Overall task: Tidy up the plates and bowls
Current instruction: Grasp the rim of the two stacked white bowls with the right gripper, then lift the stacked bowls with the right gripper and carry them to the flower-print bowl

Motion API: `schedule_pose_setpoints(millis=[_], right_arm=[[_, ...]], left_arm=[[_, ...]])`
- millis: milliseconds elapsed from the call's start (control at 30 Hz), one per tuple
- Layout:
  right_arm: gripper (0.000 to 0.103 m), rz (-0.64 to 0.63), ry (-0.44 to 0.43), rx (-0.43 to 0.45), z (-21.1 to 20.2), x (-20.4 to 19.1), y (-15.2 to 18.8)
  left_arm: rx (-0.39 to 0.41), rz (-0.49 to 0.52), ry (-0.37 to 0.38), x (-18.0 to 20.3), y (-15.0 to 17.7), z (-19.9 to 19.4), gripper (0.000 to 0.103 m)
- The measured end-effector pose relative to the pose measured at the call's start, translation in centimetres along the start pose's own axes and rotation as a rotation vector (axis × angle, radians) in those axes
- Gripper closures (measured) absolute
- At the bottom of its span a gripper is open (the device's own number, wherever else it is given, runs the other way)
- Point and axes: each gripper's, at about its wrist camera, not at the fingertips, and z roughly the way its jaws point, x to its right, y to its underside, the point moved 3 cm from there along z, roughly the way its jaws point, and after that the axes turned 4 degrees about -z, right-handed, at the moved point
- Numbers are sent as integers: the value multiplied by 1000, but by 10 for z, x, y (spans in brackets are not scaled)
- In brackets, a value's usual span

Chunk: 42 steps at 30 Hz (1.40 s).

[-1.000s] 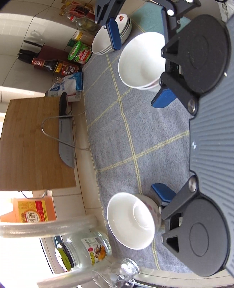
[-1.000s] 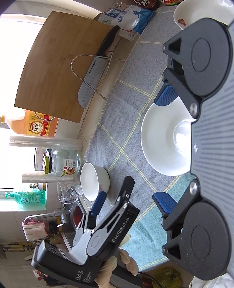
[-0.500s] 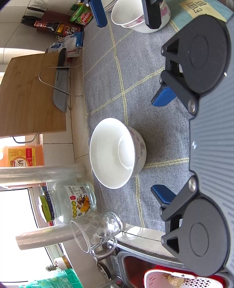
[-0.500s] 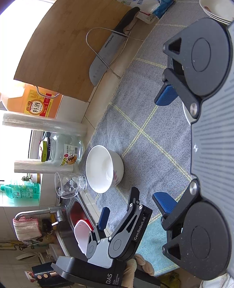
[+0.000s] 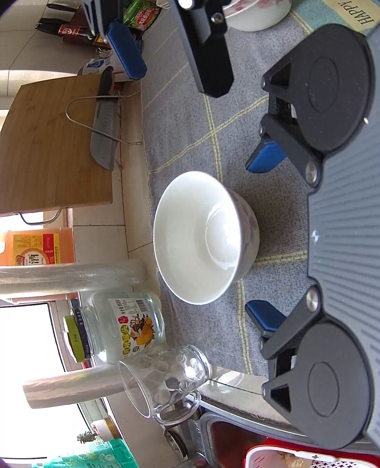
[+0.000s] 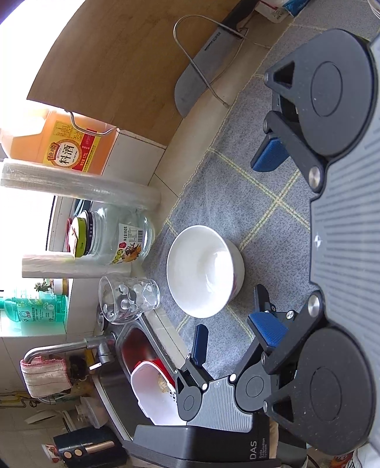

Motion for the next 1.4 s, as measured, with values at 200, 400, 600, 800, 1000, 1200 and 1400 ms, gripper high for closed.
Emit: schedule_pose_setpoints(millis=[200,400,600,800,1000,1200,1400], right_arm=[[0,2,-54,-20,24,5,-22],[1,-9,-121,-39,49,6,-39],[5,-23,-165,-77,81,8,-51],[17,-1,-214,-121,110,16,-60],[24,4,-253,-142,123,17,-64],[24,12,-277,-152,128,19,-65],[24,27,-293,-165,131,21,-67]], left_arm=[[19,6,15,-2,-5,12,10],[43,16,6,-4,-11,18,10],[58,30,16,-5,-11,22,10],[67,26,24,-5,-10,22,10],[66,22,26,-6,-10,22,10],[70,35,27,-5,-10,22,10],[73,55,25,-5,-9,22,9]])
